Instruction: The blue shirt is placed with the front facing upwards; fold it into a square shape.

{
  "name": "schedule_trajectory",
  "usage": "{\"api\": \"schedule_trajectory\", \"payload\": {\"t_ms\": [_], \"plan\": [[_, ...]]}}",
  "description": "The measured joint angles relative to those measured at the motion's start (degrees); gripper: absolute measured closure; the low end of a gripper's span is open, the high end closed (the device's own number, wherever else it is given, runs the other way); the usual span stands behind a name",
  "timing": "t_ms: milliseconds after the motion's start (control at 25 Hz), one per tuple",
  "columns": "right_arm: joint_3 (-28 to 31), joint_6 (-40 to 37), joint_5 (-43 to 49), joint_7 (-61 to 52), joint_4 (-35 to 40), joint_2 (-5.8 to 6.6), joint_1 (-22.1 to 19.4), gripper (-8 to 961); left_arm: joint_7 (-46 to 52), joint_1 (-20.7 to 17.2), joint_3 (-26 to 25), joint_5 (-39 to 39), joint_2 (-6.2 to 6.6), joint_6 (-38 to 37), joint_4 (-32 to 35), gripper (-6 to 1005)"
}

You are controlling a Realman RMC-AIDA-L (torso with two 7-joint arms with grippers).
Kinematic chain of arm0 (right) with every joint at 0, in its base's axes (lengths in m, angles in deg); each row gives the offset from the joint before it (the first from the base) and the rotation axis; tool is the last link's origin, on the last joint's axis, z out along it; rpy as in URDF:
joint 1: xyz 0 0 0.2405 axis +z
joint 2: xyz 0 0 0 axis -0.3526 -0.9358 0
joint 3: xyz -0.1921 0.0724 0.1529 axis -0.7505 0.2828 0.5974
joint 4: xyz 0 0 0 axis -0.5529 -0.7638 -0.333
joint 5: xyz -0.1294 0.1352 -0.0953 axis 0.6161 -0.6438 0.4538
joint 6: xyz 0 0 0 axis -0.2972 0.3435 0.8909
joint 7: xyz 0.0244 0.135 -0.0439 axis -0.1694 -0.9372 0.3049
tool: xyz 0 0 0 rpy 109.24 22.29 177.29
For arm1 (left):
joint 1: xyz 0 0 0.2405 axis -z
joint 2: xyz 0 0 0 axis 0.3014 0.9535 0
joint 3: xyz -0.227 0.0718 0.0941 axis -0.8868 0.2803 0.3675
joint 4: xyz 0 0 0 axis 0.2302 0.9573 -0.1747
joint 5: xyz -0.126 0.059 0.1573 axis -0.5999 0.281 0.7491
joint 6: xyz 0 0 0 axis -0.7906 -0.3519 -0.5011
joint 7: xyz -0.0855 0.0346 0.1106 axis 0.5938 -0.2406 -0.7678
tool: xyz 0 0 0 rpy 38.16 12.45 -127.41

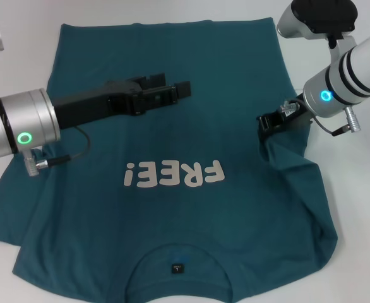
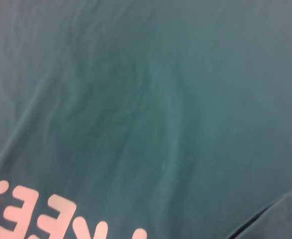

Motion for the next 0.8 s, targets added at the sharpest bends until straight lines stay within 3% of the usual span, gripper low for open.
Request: {"api": "schedule_trajectory", "payload": {"t_ms": [800], "plan": [[-0.01, 2.71, 0.00, 0.23, -1.52, -1.40, 1.18, 876, -0.40, -1.32, 0.01, -0.17, -0.07, -0.07, 0.00, 152]]}}
